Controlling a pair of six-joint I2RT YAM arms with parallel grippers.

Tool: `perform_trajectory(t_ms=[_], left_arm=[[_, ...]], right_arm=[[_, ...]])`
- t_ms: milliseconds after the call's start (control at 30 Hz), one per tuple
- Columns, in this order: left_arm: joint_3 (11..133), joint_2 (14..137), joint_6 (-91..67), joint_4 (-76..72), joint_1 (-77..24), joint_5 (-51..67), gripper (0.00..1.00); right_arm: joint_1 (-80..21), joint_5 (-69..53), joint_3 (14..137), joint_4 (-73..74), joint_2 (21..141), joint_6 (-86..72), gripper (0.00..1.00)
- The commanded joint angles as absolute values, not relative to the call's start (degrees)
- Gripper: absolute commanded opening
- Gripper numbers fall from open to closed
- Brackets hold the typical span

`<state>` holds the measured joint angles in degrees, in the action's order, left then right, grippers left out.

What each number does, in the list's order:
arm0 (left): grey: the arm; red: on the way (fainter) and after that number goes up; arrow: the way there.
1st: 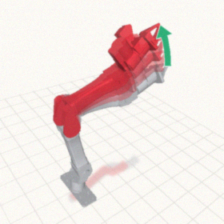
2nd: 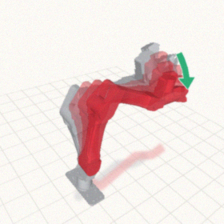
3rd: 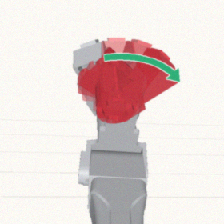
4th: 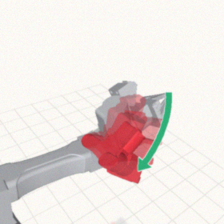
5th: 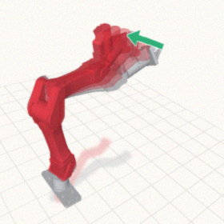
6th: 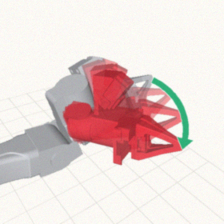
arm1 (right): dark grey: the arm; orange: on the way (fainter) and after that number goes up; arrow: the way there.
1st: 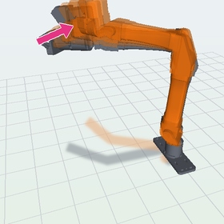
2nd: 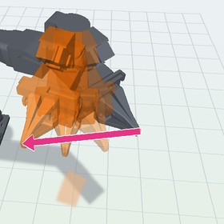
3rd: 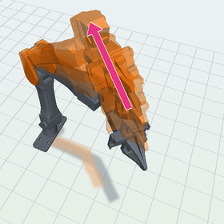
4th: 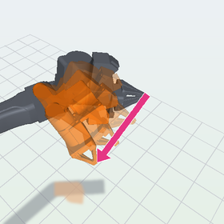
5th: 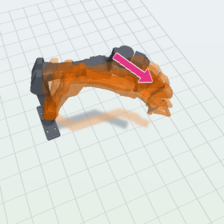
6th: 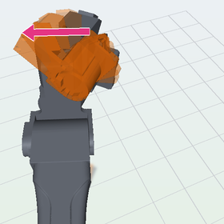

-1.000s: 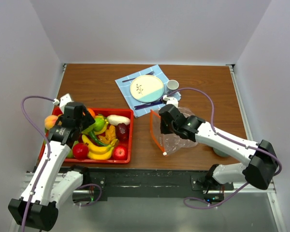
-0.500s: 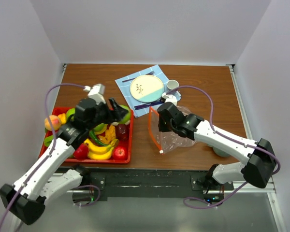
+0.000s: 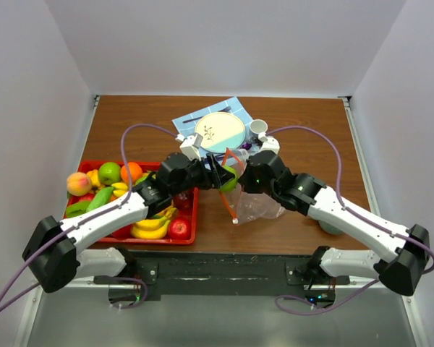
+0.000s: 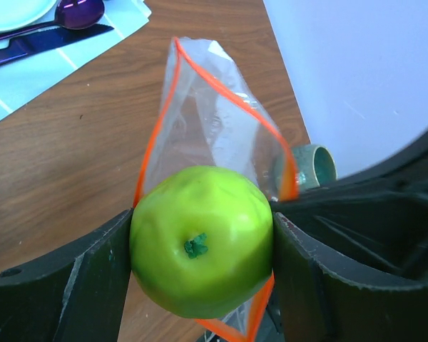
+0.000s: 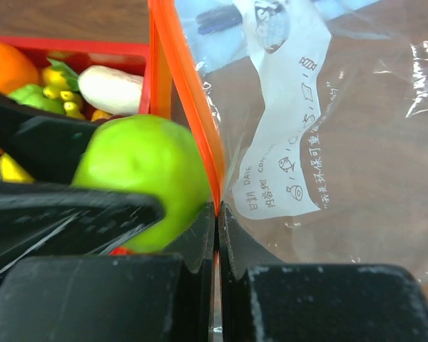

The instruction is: Place the food in the zip-top bag and seal the zipper

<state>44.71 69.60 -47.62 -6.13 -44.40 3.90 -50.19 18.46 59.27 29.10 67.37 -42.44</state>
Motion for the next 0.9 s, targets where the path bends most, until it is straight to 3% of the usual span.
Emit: perform_trajectory(t_ms=[0,133,267,333,467,633,867], left_arm=[[45.3,71.9,-48.9,-15.4,-46.0,3.5,0.13],[48.4,74.6,-47.1,-12.6,-47.4,3.0,0.18],[51.4,76.6,-45.8,-7.3,-48.3,1.1,0.39],[51.9,77.2,-45.6,-5.9,-48.8,0.8,0.44],[52.4,76.6,-45.4,-4.4,-49.5,0.2,0.73],[52.9,75.8,-45.0,-2.6,-49.7,0.1,0.92],[53.5,75.0,-44.4,-1.9,-49.8,0.2,0.97]], right_arm=[[-50.2,18.5,60.9,27.5,63.5,-45.2,0.0],[-50.3,17.7,60.9,27.7,62.3,-45.4,0.0],[-50.2,17.6,60.8,28.3,62.2,-45.5,0.0],[-50.2,17.4,60.6,27.9,61.9,-45.5,0.0],[-50.3,17.5,60.6,27.9,61.9,-45.3,0.0],[-50.3,18.1,60.6,28.0,62.2,-44.7,0.0],[-50.3,18.6,60.4,28.2,62.8,-44.2,0.0]])
